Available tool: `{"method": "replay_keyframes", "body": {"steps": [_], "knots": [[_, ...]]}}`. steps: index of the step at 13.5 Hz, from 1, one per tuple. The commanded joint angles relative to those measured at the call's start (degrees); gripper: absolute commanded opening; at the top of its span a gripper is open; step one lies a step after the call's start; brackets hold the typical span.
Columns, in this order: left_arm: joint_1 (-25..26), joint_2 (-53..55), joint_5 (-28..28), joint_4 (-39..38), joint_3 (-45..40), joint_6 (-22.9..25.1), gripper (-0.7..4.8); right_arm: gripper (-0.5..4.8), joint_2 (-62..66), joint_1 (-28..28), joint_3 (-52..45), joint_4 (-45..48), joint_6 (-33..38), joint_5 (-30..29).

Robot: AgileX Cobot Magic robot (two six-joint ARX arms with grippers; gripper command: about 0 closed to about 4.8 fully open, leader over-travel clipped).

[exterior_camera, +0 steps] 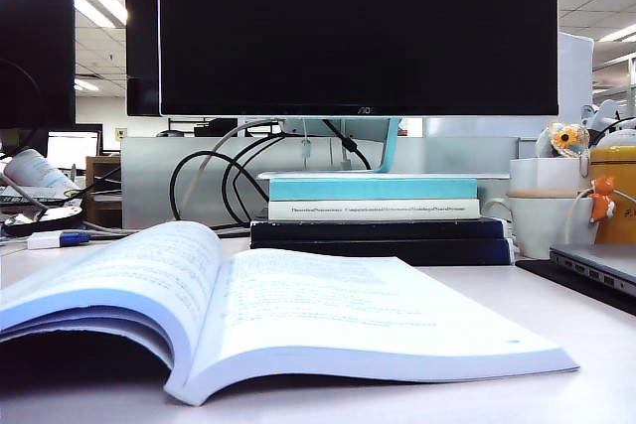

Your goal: Close the book.

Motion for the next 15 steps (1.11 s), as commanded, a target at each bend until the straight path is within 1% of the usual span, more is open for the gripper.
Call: {"method": "replay_keyframes", "body": {"steps": [1,2,3,4,5,6,7,8,9,10,11,12,13,15], "knots": [[-7.74,7.76,-1.57,1.90,3.52,0.15,-0.06,-0.04,2.01,4.11,0.46,2.01,-0.33,0.02],[-11.37,10.12,-5.70,1.25,5.20,1.29,-0.06,-0.04,2.32,5.03,0.46,1.88,-0.33,0.37],[-16.37,12.50,-10.86,0.87,7.13,1.90,-0.06,-0.04,2.67,5.44,0.46,1.95,-0.35,0.33],[-23.21,14.67,-16.26,1.16,8.85,1.73,-0.06,-0.04,2.86,5.44,0.46,1.97,-0.50,0.33],[-32.20,15.67,-26.51,0.81,9.90,-0.15,-0.06,-0.04,2.89,5.38,0.46,1.81,-0.59,0.33],[-42.97,15.17,-37.48,-1.03,9.51,-5.29,-0.06,-0.04,2.89,5.33,0.46,1.36,-0.96,0.31],[-54.66,13.55,-44.15,-1.88,6.88,-13.33,-0.05,-0.04,2.91,5.35,0.44,0.22,-2.58,0.31],[-64.32,11.45,-53.07,-1.90,3.06,-20.63,-0.06,-0.04,2.93,5.35,0.42,-0.33,-3.41,0.31],[-79.65,10.51,-66.38,-1.64,-2.80,-33.83,-0.06,-0.04,2.91,5.35,0.42,-0.35,-3.52,0.15],[-85.42,10.86,-71.65,-0.46,-5.05,-37.83,-0.06,-0.04,2.93,5.42,0.44,-0.31,-3.67,-0.22],[-94.55,12.83,-78.79,2.05,-8.66,-45.35,-0.06,-0.04,3.02,5.44,0.44,-1.05,-3.98,-1.88],[-97.94,16.33,-80.96,1.29,-10.21,-52.04,-0.06,-0.04,3.21,5.44,0.42,-3.41,-5.33,-1.25],[-98.01,25.81,-80.43,0.09,-10.36,-54.01,-0.06,-0.04,3.89,5.46,0.42,-5.18,-5.68,-1.38],[-98.01,28.85,-79.41,-0.79,-10.36,-54.53,-0.06,-0.04,3.98,5.46,0.39,-6.10,-5.77,-1.38]]}}
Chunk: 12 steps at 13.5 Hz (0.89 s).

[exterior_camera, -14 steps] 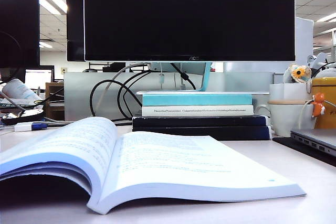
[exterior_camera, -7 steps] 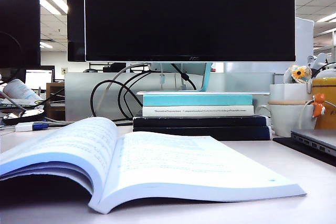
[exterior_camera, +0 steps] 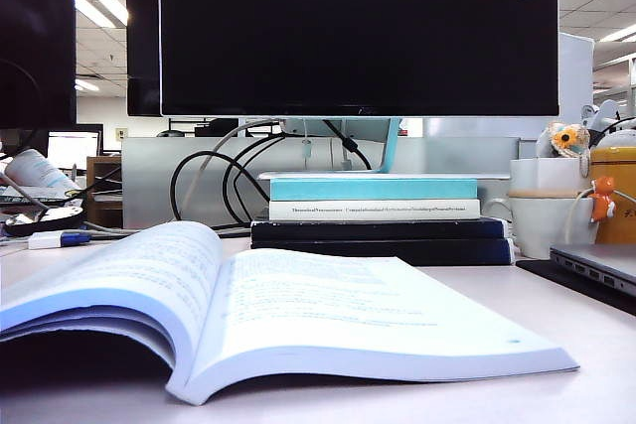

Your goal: Close the book.

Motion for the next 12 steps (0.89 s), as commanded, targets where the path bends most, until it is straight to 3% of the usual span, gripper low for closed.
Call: {"method": "replay_keyframes", "body": {"steps": [1,3,4,5,6,7,8,10,11,12], "knots": [[0.00,5.75,2.91,-1.31,0.04,-0.85,-0.06,-0.04,-0.07,0.04,0.15,-1.46,-0.87,-0.11],[-0.35,6.47,5.14,0.15,-0.44,-0.85,-0.06,-0.04,-0.07,0.04,0.07,-1.86,-0.92,-0.11],[-0.52,6.36,9.86,4.09,-3.52,-2.12,-0.06,-0.04,-0.07,0.04,0.02,-2.29,-1.05,-0.13],[-0.48,6.47,13.81,16.06,-12.76,-2.10,-0.06,-0.04,0.02,0.02,-2.25,-2.05,-1.49,-0.04],[0.02,6.47,13.11,19.47,-15.08,-2.27,-0.06,-0.04,0.04,0.04,-3.02,-2.10,-1.49,-0.66],[0.83,6.51,10.67,26.10,-19.56,-2.29,-0.06,-0.04,1.27,0.04,-3.52,-4.28,-1.84,-12.44],[1.27,6.51,10.40,25.90,-20.57,-2.08,-0.06,-0.04,2.64,0.48,-3.52,-5.97,-2.16,-16.41],[1.33,6.54,8.07,26.40,-21.86,-2.29,-0.06,-0.04,4.55,2.86,-3.52,-8.02,-2.91,-17.44],[1.38,6.58,6.36,26.58,-21.97,-2.29,-0.06,-0.04,4.59,3.87,-3.52,-8.02,-2.95,-24.39],[1.86,6.60,6.03,26.84,-21.97,-2.29,-0.06,-0.04,4.59,4.22,-3.50,-7.80,-2.89,-26.21]]}}
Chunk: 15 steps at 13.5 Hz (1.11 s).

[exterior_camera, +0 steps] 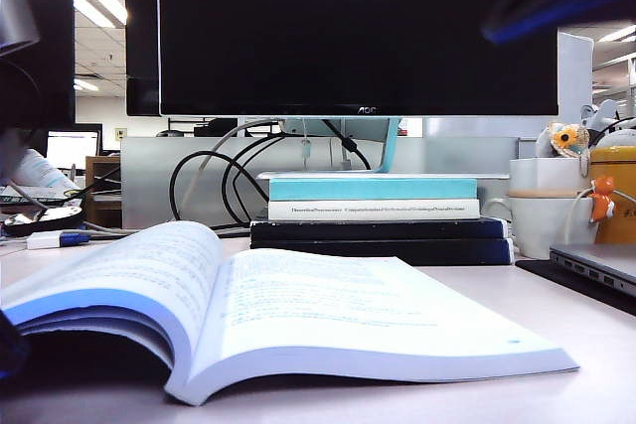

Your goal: Close the book.

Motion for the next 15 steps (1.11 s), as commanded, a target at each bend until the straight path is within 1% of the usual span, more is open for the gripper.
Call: {"method": "replay_keyframes", "body": {"steps": [1,2,3,4,6,7,8,9,10,11,12,13,14,15], "knots": [[1.68,0.68,-1.09,2.16,-0.04,-0.15,-0.06,-0.04,0.02,0.81,0.22,0.31,-0.11,-5.42],[2.73,1.16,0.39,4.74,-0.13,0.42,-0.06,-0.04,0.00,0.83,0.22,0.35,-0.09,-5.81],[3.34,4.07,1.66,10.84,-1.51,1.33,-0.06,-0.04,0.00,0.83,0.22,0.35,-0.07,-5.79],[5.68,5.51,1.66,12.17,-1.51,1.49,-0.06,-0.04,0.00,0.83,0.22,0.42,-0.09,-5.79],[10.01,6.86,1.99,14.58,-1.51,4.42,-0.06,-0.04,0.00,0.83,0.22,0.46,-0.11,-5.77],[11.85,7.13,0.09,14.88,-1.51,4.79,-0.06,-0.04,0.00,0.83,0.20,0.52,-0.13,-5.73],[13.79,7.10,-1.29,17.03,-1.05,10.67,-0.06,-0.04,0.00,0.83,0.22,0.85,-0.11,-5.64],[13.84,6.99,-0.66,23.93,0.68,23.78,-0.06,-0.04,0.02,0.83,0.20,0.63,-0.11,-3.08],[13.84,6.99,-0.79,25.99,1.92,29.11,-0.06,-0.04,0.02,0.83,0.20,0.55,-0.11,-1.97],[13.84,6.99,-0.98,27.10,2.75,32.61,-0.06,-0.04,0.02,0.83,0.20,0.52,-0.11,-1.81],[13.86,7.02,1.79,34.36,6.25,54.88,-0.06,-0.04,0.02,0.83,0.20,0.44,-0.11,-1.60],[13.86,7.02,4.42,37.22,6.54,61.02,-0.06,-0.04,0.02,0.83,0.20,0.44,-0.11,-0.79],[14.25,6.99,7.56,38.97,6.86,64.89,-0.06,-0.04,0.02,0.83,0.20,-0.37,-0.13,3.76],[14.45,6.82,8.15,38.97,6.86,67.12,-0.06,-0.04,0.00,0.83,0.22,-1.18,-0.15,8.76]]}}
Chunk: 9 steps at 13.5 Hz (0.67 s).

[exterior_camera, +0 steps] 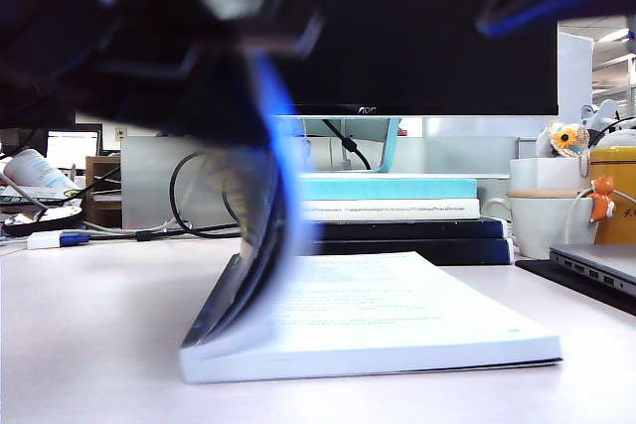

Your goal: Close the book.

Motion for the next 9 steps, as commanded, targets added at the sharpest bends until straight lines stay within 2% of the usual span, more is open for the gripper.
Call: {"method": "replay_keyframes", "body": {"steps": [1,3,5,6,8,9], "knots": [[0.42,-1.60,-1.66,2.49,0.46,2.99,-0.06,-0.04,-0.17,0.00,0.20,-1.16,-0.15,9.77],[0.44,-5.92,-9.07,2.49,0.46,2.34,-0.06,-0.04,-0.20,-0.04,0.20,-1.29,-0.17,12.66],[1.84,-12.39,-8.39,0.98,0.44,4.35,-0.06,-0.04,-0.20,-0.02,0.20,-1.01,-0.17,12.96],[3.41,-16.72,-4.94,-1.22,0.44,5.68,-0.06,-0.04,-0.20,-0.04,0.20,-0.59,-0.17,13.03],[12.72,-32.24,12.11,-10.12,0.44,9.79,-0.06,-0.04,-0.70,-0.13,0.31,1.18,-0.13,14.08],[18.21,-38.29,18.60,-13.66,0.44,10.73,-0.06,-0.04,-1.27,-0.13,0.31,2.03,-0.11,14.73]]}}
